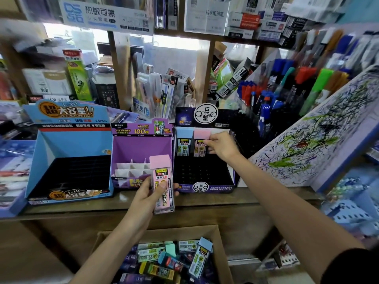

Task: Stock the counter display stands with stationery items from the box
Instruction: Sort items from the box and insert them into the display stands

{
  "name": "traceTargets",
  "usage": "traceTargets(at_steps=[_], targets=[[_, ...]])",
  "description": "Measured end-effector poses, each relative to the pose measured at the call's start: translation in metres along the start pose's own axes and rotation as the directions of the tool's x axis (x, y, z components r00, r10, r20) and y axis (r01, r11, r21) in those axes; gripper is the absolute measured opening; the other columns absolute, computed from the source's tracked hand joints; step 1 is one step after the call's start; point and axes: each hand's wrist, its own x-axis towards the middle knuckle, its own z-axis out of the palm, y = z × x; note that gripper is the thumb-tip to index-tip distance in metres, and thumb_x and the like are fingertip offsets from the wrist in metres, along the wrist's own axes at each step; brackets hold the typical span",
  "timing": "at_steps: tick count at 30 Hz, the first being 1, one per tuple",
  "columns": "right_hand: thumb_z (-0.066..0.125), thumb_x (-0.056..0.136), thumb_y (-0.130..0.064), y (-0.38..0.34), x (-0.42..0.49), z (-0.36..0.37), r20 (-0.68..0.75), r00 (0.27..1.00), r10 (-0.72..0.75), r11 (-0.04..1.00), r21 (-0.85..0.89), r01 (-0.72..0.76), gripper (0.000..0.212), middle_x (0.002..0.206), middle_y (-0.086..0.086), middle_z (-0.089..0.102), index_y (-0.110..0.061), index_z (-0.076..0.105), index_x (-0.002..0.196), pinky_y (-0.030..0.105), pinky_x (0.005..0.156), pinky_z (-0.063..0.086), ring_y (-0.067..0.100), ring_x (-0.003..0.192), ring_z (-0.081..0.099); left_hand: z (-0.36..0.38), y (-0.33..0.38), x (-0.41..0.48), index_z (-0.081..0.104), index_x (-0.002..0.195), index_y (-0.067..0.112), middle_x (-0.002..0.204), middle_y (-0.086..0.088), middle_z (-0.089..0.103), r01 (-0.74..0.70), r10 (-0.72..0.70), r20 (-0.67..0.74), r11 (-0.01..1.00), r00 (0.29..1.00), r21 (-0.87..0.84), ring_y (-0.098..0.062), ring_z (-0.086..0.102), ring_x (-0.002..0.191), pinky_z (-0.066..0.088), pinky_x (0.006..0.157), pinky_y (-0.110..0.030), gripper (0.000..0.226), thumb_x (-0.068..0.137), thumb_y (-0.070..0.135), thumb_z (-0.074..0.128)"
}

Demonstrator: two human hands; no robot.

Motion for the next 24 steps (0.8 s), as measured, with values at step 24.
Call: traceTargets(at_steps=[24], targets=[[0.063,0.086,-0.006,-0.031,-0.086,-0.009,0.049,0.997,-0.055,0.861,0.508,0.023,0.009,0.095,0.008,0.070,-0.014,0.065,0.089,0.020,0.063,0.052,0.013,0.081,0.064,0.010,0.002,0.006,0.056,0.116,0.021,0.100,-0.005,0.074,0.001,-0.003,0.014,0.992,1.000,0.130,-0.021,0.071,0.088,0.056,0.067,-0.029,0.038,0.084,0.041,0.048]])
